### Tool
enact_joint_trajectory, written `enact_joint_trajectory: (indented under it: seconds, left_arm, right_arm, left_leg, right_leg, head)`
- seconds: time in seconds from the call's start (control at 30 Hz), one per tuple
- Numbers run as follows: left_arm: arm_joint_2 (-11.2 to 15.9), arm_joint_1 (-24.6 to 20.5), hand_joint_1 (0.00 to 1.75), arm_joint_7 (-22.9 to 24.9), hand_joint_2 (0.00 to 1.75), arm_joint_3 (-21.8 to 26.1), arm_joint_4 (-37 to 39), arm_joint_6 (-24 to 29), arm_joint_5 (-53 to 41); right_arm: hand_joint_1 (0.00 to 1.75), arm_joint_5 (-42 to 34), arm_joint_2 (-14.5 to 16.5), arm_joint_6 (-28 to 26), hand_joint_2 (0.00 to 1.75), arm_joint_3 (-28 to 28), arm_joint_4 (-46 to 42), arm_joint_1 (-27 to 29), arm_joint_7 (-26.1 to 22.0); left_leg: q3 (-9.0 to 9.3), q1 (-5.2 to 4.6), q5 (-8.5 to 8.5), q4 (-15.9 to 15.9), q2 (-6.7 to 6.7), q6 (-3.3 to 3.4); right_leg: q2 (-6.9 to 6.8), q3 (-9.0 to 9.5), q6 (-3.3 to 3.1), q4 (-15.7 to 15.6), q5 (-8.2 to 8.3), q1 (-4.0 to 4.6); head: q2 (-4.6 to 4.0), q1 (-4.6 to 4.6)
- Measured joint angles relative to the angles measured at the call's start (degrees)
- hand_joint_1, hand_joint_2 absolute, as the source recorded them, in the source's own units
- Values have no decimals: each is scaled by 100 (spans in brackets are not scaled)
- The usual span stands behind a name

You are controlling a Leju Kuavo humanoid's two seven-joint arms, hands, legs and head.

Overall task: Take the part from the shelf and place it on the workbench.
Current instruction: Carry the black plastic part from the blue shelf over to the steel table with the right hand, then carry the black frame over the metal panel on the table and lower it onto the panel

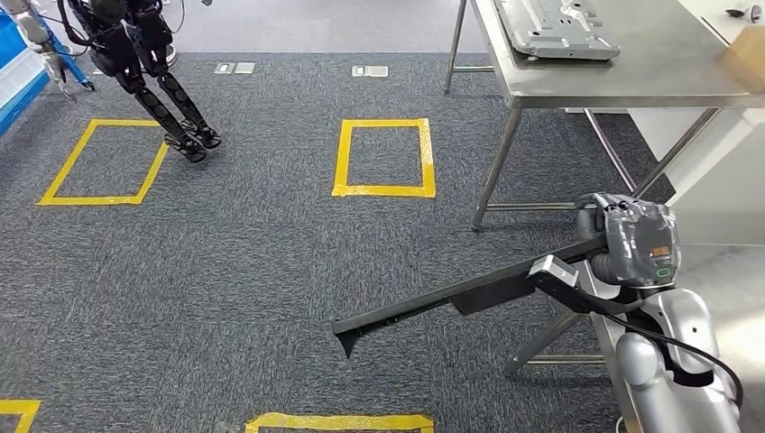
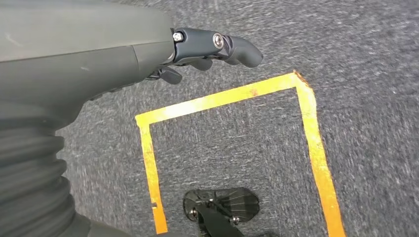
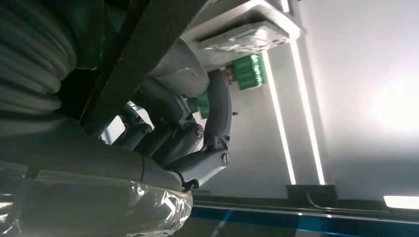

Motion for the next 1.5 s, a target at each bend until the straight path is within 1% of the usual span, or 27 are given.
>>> enact_joint_trajectory:
  seconds: [0.07, 0.1, 0.13, 0.2, 0.27, 0.33, 0.4, 0.47, 0.53, 0.6, 0.63, 0.67, 0.7, 0.77, 0.83, 0.9, 0.97, 1.03, 1.07, 1.13, 1.17, 1.23, 1.3, 1.33, 1.4, 1.43, 1.5]
  left_arm:
    - [-3, 16, 0, 10, 175, 1, 1, 0, 0]
    - [-5, 26, 0, 16, 175, 1, 2, 0, 0]
    - [-7, 31, 0, 19, 175, 2, 3, 0, 0]
    - [-11, 31, 0, 22, 175, 2, 3, 0, -1]
    - [-15, 28, 0, 27, 175, 2, 3, 1, -2]
    - [-16, 23, 0, 33, 175, 2, 4, 2, -6]
    - [-20, 8, 0, 39, 175, 2, 4, 3, -10]
    - [-24, -5, 0, 45, 175, 1, 4, 7, -14]
    - [-25, 2, 0, 56, 175, -1, 7, 13, -17]
    - [-26, 18, 0, 71, 175, 1, 11, 16, -17]
    - [-26, 22, 0, 78, 175, 1, 14, 17, -17]
    - [-26, 24, 0, 83, 175, 2, 15, 20, -18]
    - [-26, 24, 0, 86, 175, 2, 15, 23, -18]
    - [-26, 22, 0, 89, 175, 2, 15, 31, -18]
    - [-25, 21, 0, 90, 175, 2, 15, 39, -18]
    - [-28, 19, 0, 90, 175, 2, 14, 49, -17]
    - [-35, 13, 0, 89, 175, 2, 13, 62, -17]
    - [-39, 23, 0, 89, 175, 4, 13, 70, -17]
    - [-39, 34, 0, 89, 175, 5, 13, 73, -17]
    - [-42, 49, 0, 90, 175, 8, 14, 73, -16]
    - [-44, 52, 0, 90, 175, 8, 15, 73, -16]
    - [-49, 52, 0, 90, 175, 8, 15, 73, -16]
    - [-49, 50, 0, 90, 175, 8, 15, 77, -17]
    - [-49, 48, 0, 88, 175, 8, 15, 78, -17]
    - [-51, 43, 0, 55, 175, 9, 15, 56, -18]
    - [-51, 36, 0, 24, 175, 9, 14, 33, -21]
    - [-52, 27, 0, -55, 175, 10, 13, -25, -30]
  right_arm:
    - [175, 11, -3, 2, 175, 9, 2, -8, 15]
    - [175, 18, -1, 4, 175, 11, 5, -3, 23]
    - [175, 24, -2, 7, 175, 11, 9, 4, 32]
    - [175, 29, -8, 9, 175, 11, 16, 4, 39]
    - [175, 29, -15, 10, 175, 10, 17, -8, 45]
    - [175, 28, -26, 11, 175, 6, 17, -18, 57]
    - [175, 27, -55, 15, 175, -2, 16, -23, 72]
    - [175, 24, -86, 31, 175, -7, 13, -51, 83]
    - [175, 14, -93, 65, 175, -4, 13, -105, 89]
    - [175, 4, -90, 99, 175, -1, 25, -152, 95]
    - [175, 2, -93, 111, 175, -1, 36, -168, 97]
    - [175, 1, -97, 114, 175, -3, 49, -183, 99]
    - [175, 1, -102, 114, 175, -4, 61, -197, 99]
    - [175, 0, -109, 114, 175, -6, 75, -233, 99]
    - [175, -13, -119, 116, 175, -10, 85, -266, 103]
    - [175, -48, -158, 132, 175, -37, 112, -280, 120]
    - [175, -91, -229, 155, 175, -93, 163, -292, 143]
    - [175, -116, -277, 173, 175, -139, 223, -329, 159]
    - [175, -120, -285, 184, 175, -150, 251, -346, 166]
    - [175, -124, -291, 199, 175, -154, 306, -352, 172]
    - [175, -125, -296, 204, 175, -156, 332, -351, 173]
    - [175, -137, -315, 205, 175, -164, 376, -358, 174]
    - [175, -170, -348, 214, 175, -185, 429, -405, 182]
    - [175, -200, -374, 227, 175, -205, 468, -442, 188]
    - [175, -277, -454, 279, 175, -269, 592, -518, 198]
    - [175, -313, -510, 304, 175, -314, 671, -554, 198]
    - [175, -372, -623, 331, 175, -409, 842, -654, 198]
  left_leg:
    - [-29, -28, 26, -13, 188, 21]
    - [-40, -34, 27, -12, 281, 20]
    - [-48, -37, 27, -10, 371, 17]
    - [-50, -34, 20, -6, 536, 0]
    - [-43, -55, -8, 12, 679, -53]
    - [-29, -86, -37, 34, 808, -118]
    - [-19, -75, -59, 50, 897, -175]
    - [-79, -24, -209, 228, 644, -254]
    - [-333, 25, -592, 842, 234, -316]
    - [-678, 62, -928, 1597, 93, -338]
    - [-761, 80, -953, 1771, 80, -342]
    - [-721, 99, -849, 1693, 73, -342]
    - [-569, 121, -660, 1397, 43, -339]
    - [-153, 166, -295, 582, -187, -341]
    - [32, 161, -173, 176, -343, -334]
    - [22, 107, -133, 139, -235, -266]
    - [11, 74, -44, 82, -93, -149]
    - [-32, 55, 16, 48, 66, -68]
    - [-62, 41, 26, 49, 147, -48]
    - [-109, 15, 41, 52, 327, -32]
    - [-123, 7, 44, 54, 415, -30]
    - [-126, -6, 42, 58, 579, -37]
    - [-114, -51, 27, 69, 719, -72]
    - [-107, -78, 20, 76, 783, -93]
    - [-95, -105, 10, 84, 913, -127]
    - [-99, -98, -10, 102, 935, -149]
    - [-193, -54, -201, 349, 671, -214]
  right_leg:
    - [-272, -326, -16, 757, -357, -9]
    - [-311, -425, 8, 1036, -460, -25]
    - [-335, -422, 52, 1117, -482, -42]
    - [-440, -53, 170, 587, -310, -78]
    - [-719, 453, 216, -247, -98, -86]
    - [-833, 640, 149, -592, 0, -67]
    - [-680, 623, 63, -604, 50, -82]
    - [-545, 609, -24, -622, 90, -126]
    - [-418, 586, -101, -629, 121, -143]
    - [-270, 550, -135, -627, 147, -126]
    - [-189, 535, -137, -625, 162, -120]
    - [-107, 526, -127, -623, 176, -118]
    - [-25, 522, -111, -622, 192, -121]
    - [130, 506, -59, -616, 225, -117]
    - [256, 460, 15, -618, 273, -107]
    - [355, 396, 113, -649, 335, -105]
    - [166, 282, 146, -533, 283, -100]
    - [-188, 5, 99, 40, -22, -89]
    - [-287, -180, 84, 459, -220, -81]
    - [-332, -407, 115, 1072, -462, -83]
    - [-346, -346, 154, 1065, -463, -82]
    - [-492, 141, 237, 374, -270, -79]
    - [-793, 619, 211, -392, -93, -33]
    - [-876, 723, 165, -572, -52, -10]
    - [-794, 728, 72, -625, -14, 13]
    - [-721, 723, 37, -636, 6, -31]
    - [-581, 711, -49, -658, 52, -105]
  head:
    - [0, 26]
    - [0, 27]
    - [0, 25]
    - [0, 28]
    - [0, 32]
    - [0, 28]
    - [0, 23]
    - [0, 15]
    - [0, 3]
    - [0, 5]
    - [0, 4]
    - [0, 5]
    - [0, 5]
    - [0, 6]
    - [0, 10]
    - [0, 11]
    - [0, 20]
    - [0, 52]
    - [0, 70]
    - [0, 78]
    - [0, 81]
    - [0, 85]
    - [0, 85]
    - [0, 81]
    - [0, 68]
    - [0, 68]
    - [0, 57]
